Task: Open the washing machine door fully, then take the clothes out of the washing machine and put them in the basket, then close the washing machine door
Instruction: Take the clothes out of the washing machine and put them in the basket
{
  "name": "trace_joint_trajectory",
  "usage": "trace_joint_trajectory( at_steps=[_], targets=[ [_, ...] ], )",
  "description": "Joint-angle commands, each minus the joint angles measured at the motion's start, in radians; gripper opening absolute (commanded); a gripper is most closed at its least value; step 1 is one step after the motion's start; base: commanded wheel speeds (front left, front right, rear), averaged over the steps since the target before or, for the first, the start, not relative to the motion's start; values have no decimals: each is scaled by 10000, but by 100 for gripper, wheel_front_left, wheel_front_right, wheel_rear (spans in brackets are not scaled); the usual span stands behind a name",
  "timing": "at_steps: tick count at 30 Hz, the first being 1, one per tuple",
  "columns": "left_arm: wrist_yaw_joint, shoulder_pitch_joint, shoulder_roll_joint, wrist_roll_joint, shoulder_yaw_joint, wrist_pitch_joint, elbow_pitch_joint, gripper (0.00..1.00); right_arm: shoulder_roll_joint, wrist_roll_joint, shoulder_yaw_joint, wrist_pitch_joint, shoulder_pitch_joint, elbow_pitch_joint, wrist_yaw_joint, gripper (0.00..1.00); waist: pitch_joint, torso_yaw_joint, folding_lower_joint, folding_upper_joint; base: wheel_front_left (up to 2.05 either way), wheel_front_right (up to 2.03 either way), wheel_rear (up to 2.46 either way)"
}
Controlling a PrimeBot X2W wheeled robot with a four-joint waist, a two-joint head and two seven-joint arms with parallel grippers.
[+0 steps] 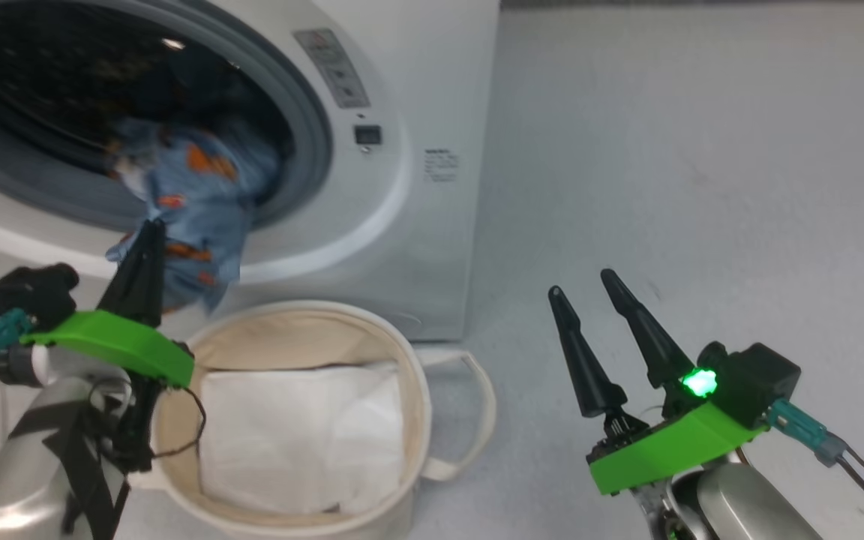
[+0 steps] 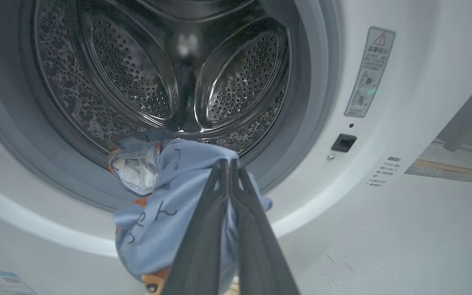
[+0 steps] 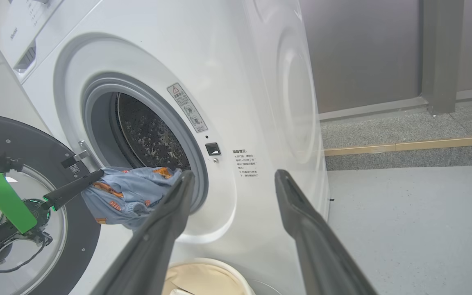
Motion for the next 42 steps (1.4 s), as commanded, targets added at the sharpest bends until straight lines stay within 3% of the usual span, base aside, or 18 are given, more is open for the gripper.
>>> trace_joint_trajectory(
  at_steps=[1,7,15,18,21,25,29,34,42],
  targets=[
    [-57,-64,582,36,195,-92,-638,0,-69,86,161,-159,47,-244,10,100,-669,550,1,-1,0,0,0],
    [226,455,1081,-64,58,976,-2920,0,-17,191,-10,-260,223,-169,10,100,-1251,1010,1,-1,0,0,0],
    [1353,1173,1834,-425,377,2848,-7027,0,133,217,-170,-340,392,-160,10,100,-1666,1160,1,-1,0,0,0],
    [1861,1692,2088,-500,437,3501,-8087,0,182,229,-116,-356,391,-137,10,100,-1672,1135,1,-1,0,0,0],
    [2067,2215,2089,-648,449,3646,-8298,0,182,251,-80,-362,391,-106,10,100,-1599,1074,1,-1,0,0,0],
    [2124,2757,2020,-742,379,3577,-8067,0,157,250,-32,-365,353,-70,10,100,-1471,944,1,-1,0,0,0],
    [1932,3202,1668,-695,78,3055,-6972,0,131,206,1,-368,203,-74,10,100,-1227,671,1,-1,0,0,0],
    [1458,3019,1003,-380,-357,1906,-4471,0,63,79,45,-330,-7,-151,10,100,-762,164,1,-1,0,0,0],
    [634,1827,-197,-784,-136,313,435,0,61,-123,294,-186,-365,-371,10,100,247,-777,1,-1,0,0,0]
  ],
)
